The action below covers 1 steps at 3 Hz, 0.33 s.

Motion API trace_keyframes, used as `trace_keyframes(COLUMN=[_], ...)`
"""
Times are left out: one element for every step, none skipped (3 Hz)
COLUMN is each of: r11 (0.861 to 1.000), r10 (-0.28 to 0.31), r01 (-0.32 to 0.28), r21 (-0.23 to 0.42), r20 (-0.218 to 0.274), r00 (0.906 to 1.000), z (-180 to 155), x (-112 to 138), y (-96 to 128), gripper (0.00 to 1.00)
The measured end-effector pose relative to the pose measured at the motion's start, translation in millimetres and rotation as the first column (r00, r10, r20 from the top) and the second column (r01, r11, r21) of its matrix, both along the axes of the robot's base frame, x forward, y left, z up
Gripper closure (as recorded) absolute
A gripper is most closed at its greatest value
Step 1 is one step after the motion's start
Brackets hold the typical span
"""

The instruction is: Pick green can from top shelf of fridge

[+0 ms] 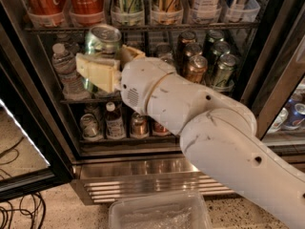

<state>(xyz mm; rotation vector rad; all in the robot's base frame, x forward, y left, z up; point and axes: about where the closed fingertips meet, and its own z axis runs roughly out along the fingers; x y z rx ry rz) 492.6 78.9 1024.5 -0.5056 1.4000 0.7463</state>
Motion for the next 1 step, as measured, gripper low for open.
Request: trace_keyframes(r11=[1.0], r10=[-0.001], r01=[0.001], r21=[0.001], r20=[0.004], r00=[1.0], z=[3.2], x=[-3.3], y=[-0.3], gripper=[1.0])
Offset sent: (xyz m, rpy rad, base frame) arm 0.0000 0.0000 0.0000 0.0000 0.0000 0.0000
